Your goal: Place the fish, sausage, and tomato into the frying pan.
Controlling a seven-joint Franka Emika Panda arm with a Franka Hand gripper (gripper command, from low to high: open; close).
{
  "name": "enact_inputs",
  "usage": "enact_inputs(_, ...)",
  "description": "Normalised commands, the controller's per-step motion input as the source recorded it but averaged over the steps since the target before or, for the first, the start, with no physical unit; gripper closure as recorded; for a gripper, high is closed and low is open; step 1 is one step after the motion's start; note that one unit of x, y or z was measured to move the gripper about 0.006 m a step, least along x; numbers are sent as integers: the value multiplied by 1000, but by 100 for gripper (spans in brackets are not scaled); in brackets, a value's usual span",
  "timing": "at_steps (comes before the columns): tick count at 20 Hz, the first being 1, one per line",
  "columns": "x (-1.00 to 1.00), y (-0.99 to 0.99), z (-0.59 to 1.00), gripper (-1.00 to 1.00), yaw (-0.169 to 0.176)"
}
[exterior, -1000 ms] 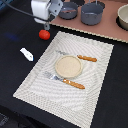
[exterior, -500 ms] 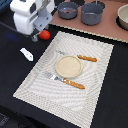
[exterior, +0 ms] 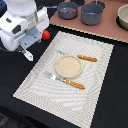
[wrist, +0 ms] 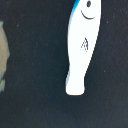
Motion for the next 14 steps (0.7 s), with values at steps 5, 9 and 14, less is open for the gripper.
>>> enact_inputs(5,-190,158,-375,-100,-67)
enact_inputs(9,-472,141,-415,-100,-61)
enact_inputs(14,-685,197,-394,-100,-51)
